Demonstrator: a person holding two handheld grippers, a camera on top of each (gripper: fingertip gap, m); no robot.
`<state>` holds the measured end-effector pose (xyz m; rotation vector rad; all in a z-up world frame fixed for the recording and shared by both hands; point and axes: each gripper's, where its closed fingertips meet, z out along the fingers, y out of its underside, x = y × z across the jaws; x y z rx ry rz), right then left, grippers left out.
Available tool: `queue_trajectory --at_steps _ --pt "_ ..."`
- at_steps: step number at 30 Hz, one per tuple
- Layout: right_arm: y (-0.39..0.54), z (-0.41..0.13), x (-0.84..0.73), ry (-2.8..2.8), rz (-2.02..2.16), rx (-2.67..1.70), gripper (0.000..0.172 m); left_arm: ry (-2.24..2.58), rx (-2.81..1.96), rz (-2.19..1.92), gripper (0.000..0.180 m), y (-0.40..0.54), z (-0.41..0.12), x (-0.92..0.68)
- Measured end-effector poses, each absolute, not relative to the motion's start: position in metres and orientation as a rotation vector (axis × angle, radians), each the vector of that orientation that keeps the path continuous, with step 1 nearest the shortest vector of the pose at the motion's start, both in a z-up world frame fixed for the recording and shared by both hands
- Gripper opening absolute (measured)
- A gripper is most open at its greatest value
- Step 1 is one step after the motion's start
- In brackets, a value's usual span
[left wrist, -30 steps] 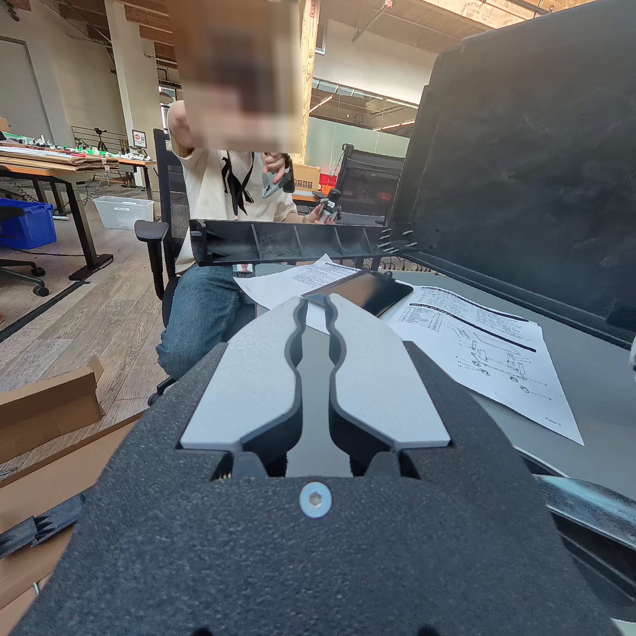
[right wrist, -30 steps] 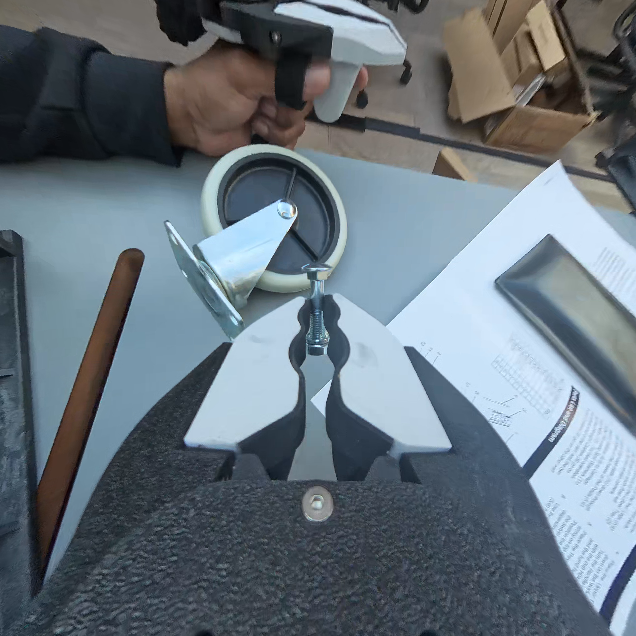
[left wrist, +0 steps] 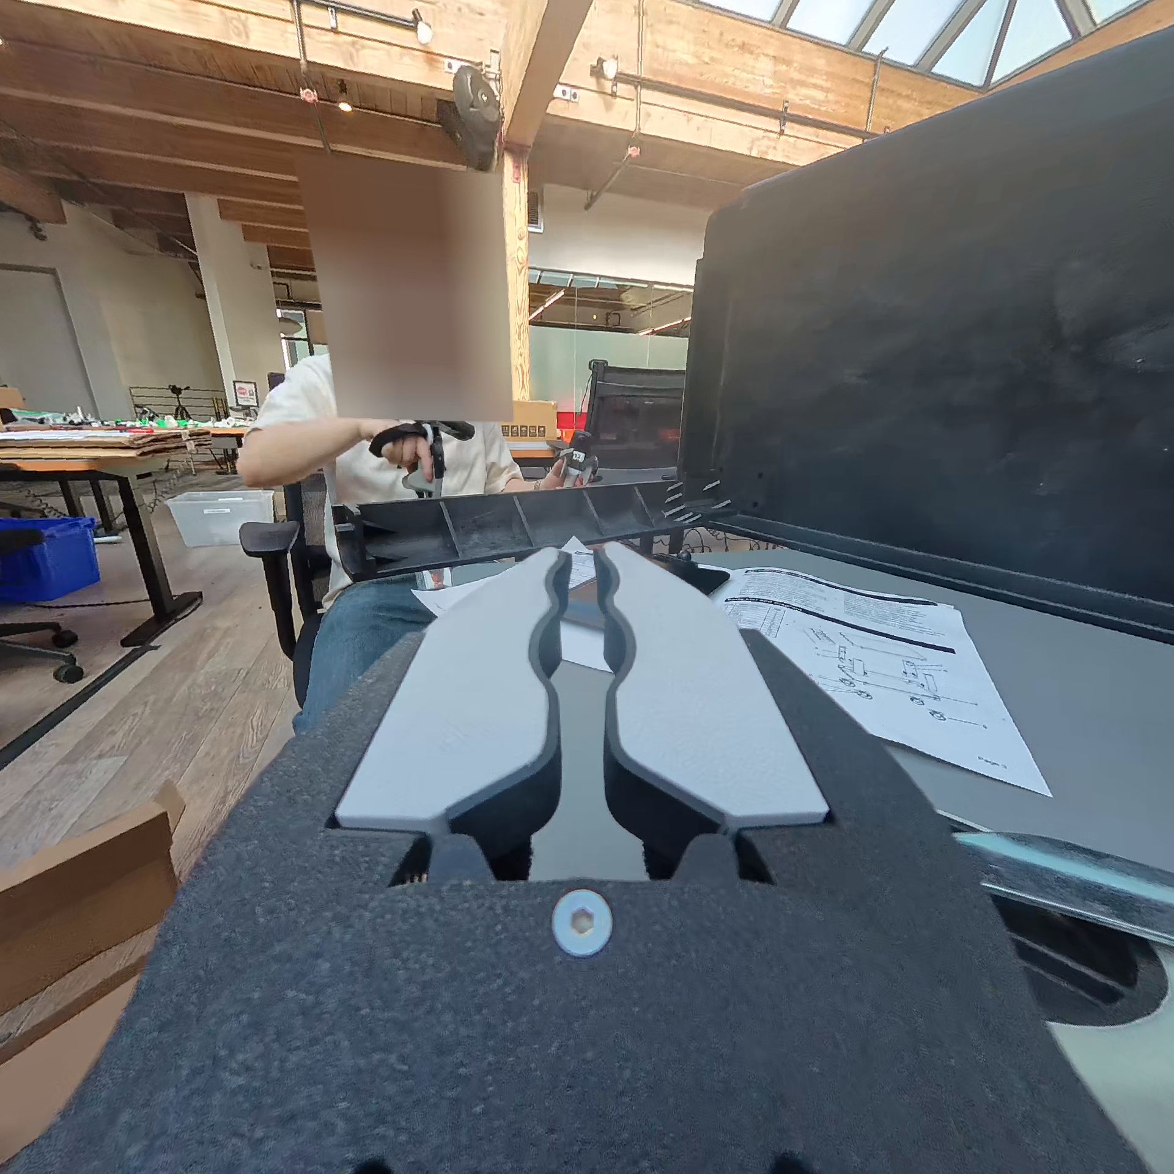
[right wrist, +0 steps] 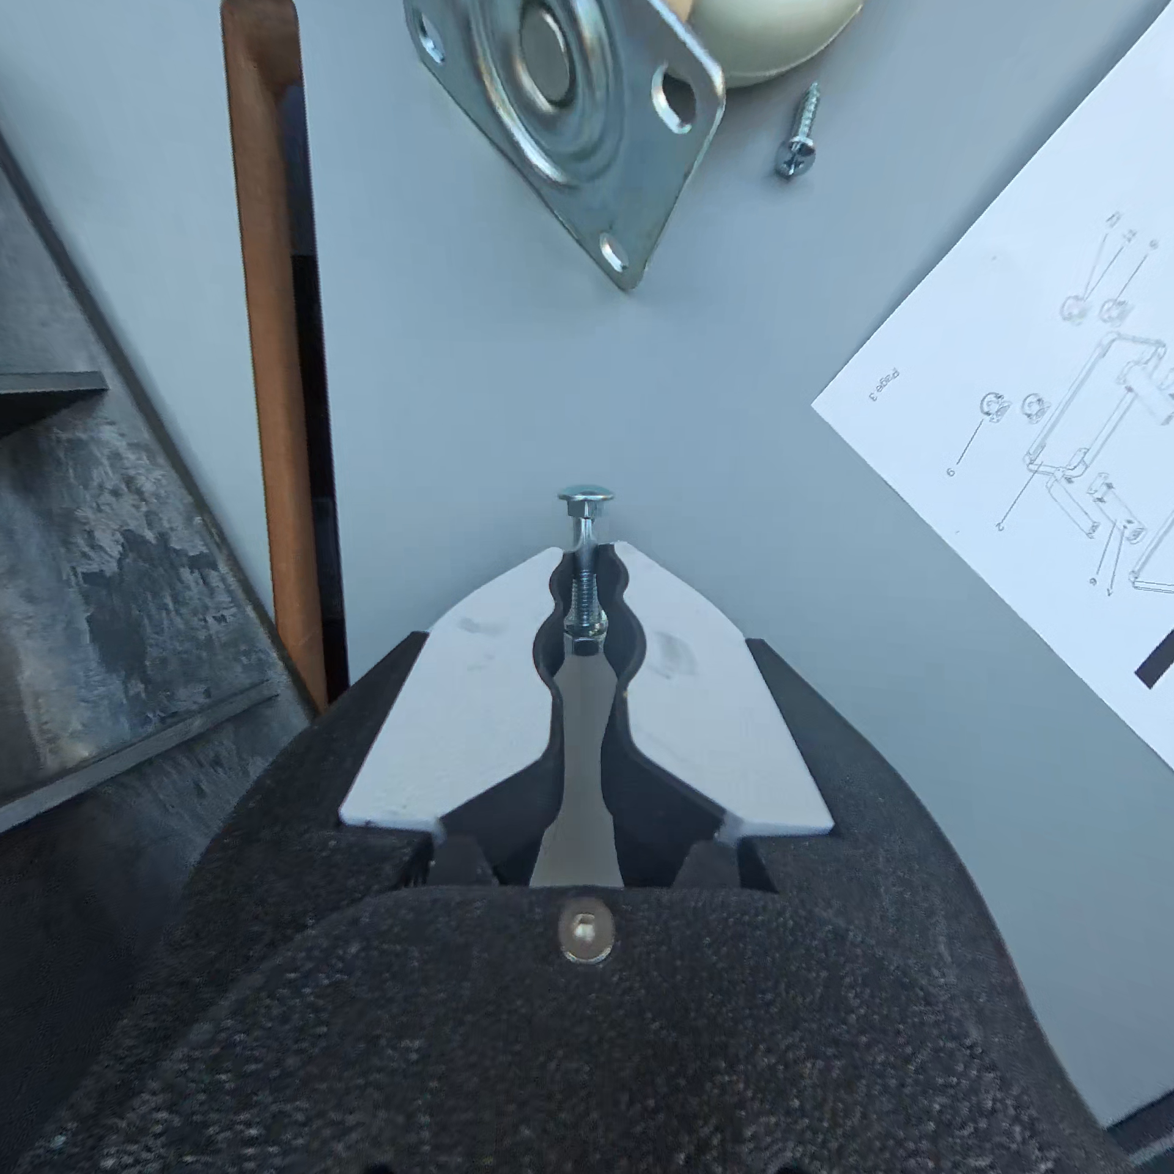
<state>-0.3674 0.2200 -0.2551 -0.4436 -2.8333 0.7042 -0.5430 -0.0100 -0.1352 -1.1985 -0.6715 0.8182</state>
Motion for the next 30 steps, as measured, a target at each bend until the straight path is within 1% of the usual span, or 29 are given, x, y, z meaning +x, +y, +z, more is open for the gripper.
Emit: queue_trajectory --at_steps 4,12,14,16,19,21,24,27,30 --pt "0.221 -0.243 -0.369 -2.772 0.778 -0.452 0.007 -0.662 -1.247 0.848 0.007 -0.004 -0.138 -0.544" --pt "0.219 -0.245 -0.366 -2.813 0.794 -0.453 0.007 -0.577 -1.335 0.912 0.007 0.012 -0.142 -0.538" --pt "0.218 -0.240 -0.370 -2.812 0.792 -0.441 0.007 -0.550 -1.305 0.863 0.009 0.015 -0.133 -0.530" --pt "0.217 -0.232 -0.376 -2.800 0.749 -0.400 0.007 -0.468 -1.284 0.706 0.015 0.031 -0.116 -0.509" --pt "0.216 -0.217 -0.389 -2.752 0.594 -0.231 0.007 -0.334 -1.286 0.541 0.018 0.055 -0.091 -0.472" --pt "0.214 -0.205 -0.399 -2.694 0.484 -0.113 0.007 -0.318 -1.312 0.443 0.019 0.070 -0.085 -0.457" --pt "0.204 -0.187 -0.412 -2.601 0.379 0.055 0.007 -0.237 -1.394 0.421 0.024 0.089 -0.083 -0.436" --pt "0.188 -0.167 -0.421 -2.452 0.329 0.250 0.007 -0.180 -1.475 0.231 0.027 0.118 -0.094 -0.412" --pt "0.172 -0.146 -0.430 -2.249 0.262 0.408 0.007 -0.233 -1.632 0.215 0.032 0.136 -0.121 -0.412"
